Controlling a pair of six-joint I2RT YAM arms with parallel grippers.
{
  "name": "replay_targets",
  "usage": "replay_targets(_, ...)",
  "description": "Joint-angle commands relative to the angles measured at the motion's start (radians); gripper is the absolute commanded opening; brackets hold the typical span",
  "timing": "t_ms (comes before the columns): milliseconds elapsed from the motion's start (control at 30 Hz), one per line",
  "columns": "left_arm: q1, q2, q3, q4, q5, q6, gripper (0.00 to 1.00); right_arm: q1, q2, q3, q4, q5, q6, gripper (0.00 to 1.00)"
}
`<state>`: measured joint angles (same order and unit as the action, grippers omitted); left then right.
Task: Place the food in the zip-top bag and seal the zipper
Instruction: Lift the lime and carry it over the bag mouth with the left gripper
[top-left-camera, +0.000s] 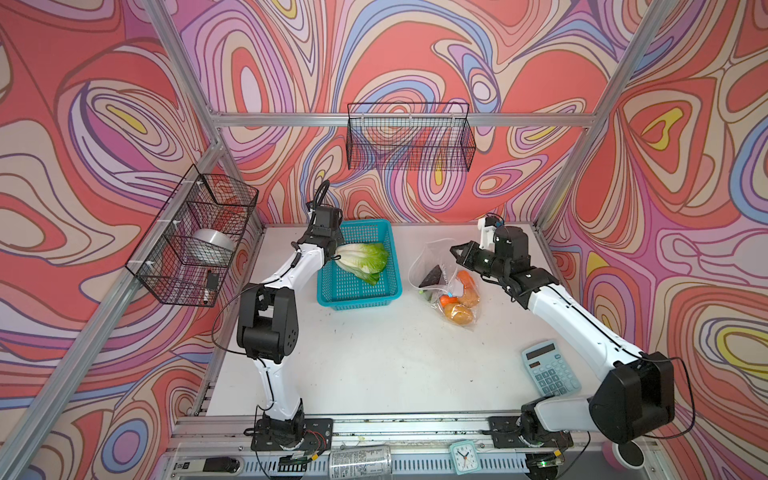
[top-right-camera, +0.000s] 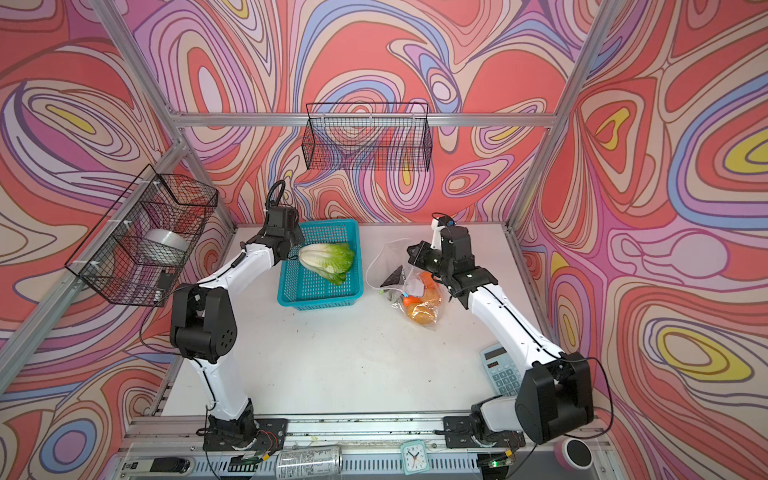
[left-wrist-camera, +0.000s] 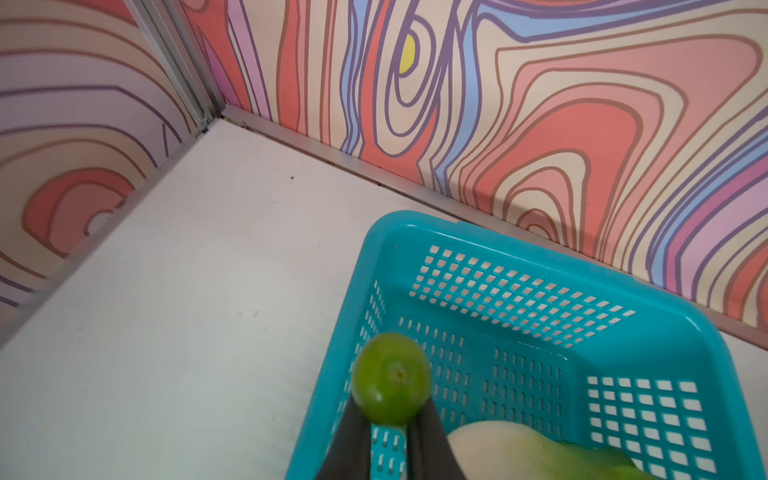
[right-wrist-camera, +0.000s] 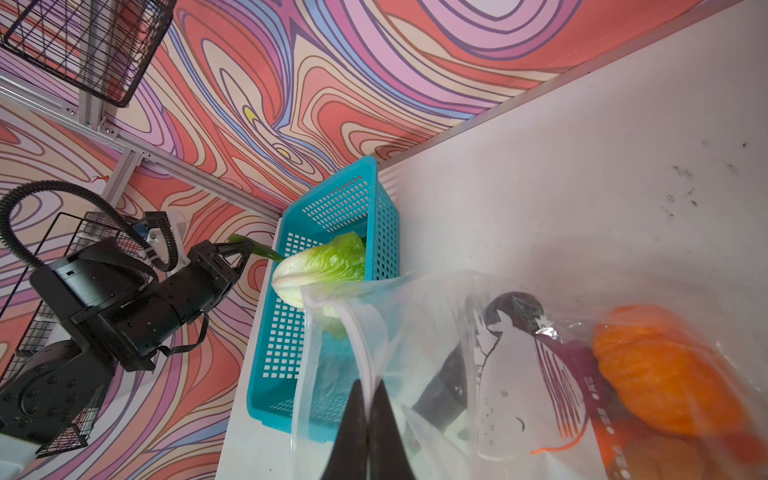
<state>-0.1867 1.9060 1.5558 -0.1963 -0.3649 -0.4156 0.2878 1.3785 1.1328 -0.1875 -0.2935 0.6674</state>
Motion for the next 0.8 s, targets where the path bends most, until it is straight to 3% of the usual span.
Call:
replay_targets(0, -0.016, -0.048, 0.018, 0.029, -0.099, 0.173, 0.0, 0.001, -0.014, -0.008, 0.016, -0.006, 0.004, 0.0)
replay_targets(167, -0.026, -0.065, 0.018, 0.044, -0.099, 0.269, 0.0, 0.001, -0.013, -0.007, 0.026, -0.013, 0.015, 0.0)
replay_targets(233, -0.026, -0.081, 0.019, 0.033, -0.046, 0.268, 0.0, 0.001, -0.012, -0.007, 0.028, -0.015, 0.016, 0.0)
replay_targets(300, -0.026, -0.102, 0.018, 0.018, 0.06, 0.26, 0.0, 0.001, -0.015, -0.007, 0.026, -0.015, 0.018, 0.0)
replay_targets(567, -0.026, -0.202, -0.011, 0.003, 0.668, 0.166, 0.0, 0.001, -0.029, -0.019, 0.02, -0.011, 0.017, 0.0)
replay_targets(767, -0.039, -0.322, -0.113, 0.085, 0.915, 0.103, 0.0, 0.001, -0.045, -0.03, 0.016, -0.003, 0.015, 0.0)
